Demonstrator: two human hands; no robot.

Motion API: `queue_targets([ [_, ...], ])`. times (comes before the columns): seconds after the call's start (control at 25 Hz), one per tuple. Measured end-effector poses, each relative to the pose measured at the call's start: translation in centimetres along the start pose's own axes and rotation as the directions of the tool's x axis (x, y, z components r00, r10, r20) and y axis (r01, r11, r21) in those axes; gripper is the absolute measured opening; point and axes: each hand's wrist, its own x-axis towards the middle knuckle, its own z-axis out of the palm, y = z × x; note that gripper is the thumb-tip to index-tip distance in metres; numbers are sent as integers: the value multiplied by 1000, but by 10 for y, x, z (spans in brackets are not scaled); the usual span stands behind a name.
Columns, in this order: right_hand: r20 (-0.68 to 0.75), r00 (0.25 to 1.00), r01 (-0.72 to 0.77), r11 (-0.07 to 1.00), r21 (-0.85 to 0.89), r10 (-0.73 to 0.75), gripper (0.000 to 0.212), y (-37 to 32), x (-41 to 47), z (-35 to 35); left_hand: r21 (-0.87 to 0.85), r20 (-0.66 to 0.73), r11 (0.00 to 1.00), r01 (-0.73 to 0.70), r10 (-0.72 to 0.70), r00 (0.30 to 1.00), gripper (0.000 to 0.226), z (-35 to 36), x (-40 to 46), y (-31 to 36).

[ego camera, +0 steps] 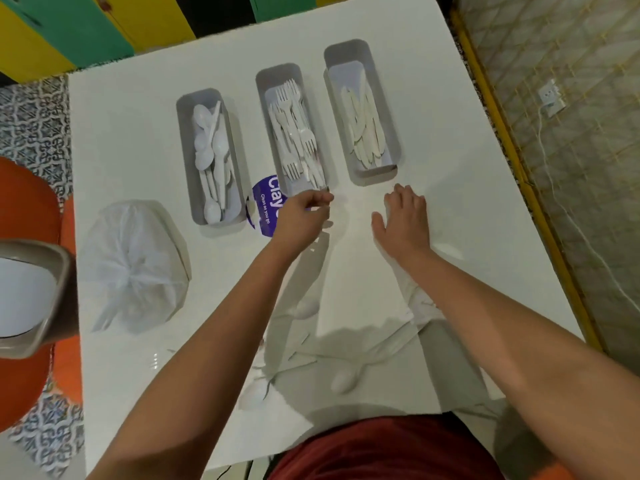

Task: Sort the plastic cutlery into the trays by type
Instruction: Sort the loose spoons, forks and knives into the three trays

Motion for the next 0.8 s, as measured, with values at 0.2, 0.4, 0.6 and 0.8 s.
queue_targets([
  [0.2,7,1000,30,999,15,-30,35,-12,-40,-2,170,-92,985,-14,30,995,22,-47,-43,-57],
  [0.4,188,972,121,987,108,-140,29,-50,-85,3,369,-86,929,-29,66,994,24,-87,-86,-94],
  [0.6,319,880,335,936,108,-351,35,-91,-123,21,520,17,853,-36,32,999,16,-121,-120,-134],
  [0.8,296,881,385,923,6,-369,41,-107,-142,33,648,88,760,-47,-13,996,29,-127,-143,-165],
])
